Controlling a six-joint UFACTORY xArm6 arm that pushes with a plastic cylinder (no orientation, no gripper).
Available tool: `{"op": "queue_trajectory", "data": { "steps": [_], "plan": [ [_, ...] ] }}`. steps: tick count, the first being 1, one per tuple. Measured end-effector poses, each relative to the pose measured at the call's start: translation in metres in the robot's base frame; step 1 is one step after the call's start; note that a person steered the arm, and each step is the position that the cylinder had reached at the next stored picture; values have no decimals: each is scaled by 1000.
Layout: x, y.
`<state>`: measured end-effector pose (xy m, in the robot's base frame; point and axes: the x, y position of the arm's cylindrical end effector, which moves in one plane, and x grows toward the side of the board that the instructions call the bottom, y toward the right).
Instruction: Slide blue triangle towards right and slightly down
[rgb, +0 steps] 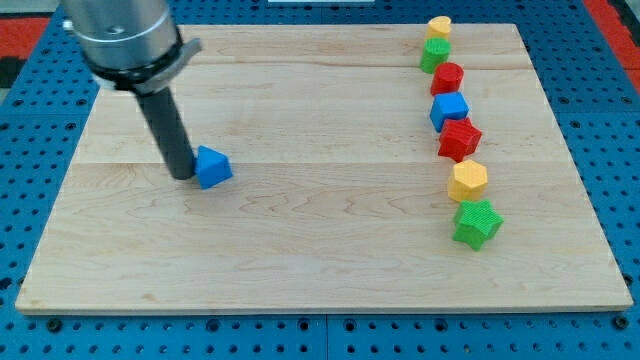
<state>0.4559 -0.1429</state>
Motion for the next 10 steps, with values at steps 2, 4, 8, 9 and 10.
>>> {"op": "queue_trajectory", "data": {
  "steps": [2,4,8,9,10],
  "plan": [
    [-23,48],
    [-23,110],
    [-42,150],
    [-29,163],
    [-23,163]
  ]
}}
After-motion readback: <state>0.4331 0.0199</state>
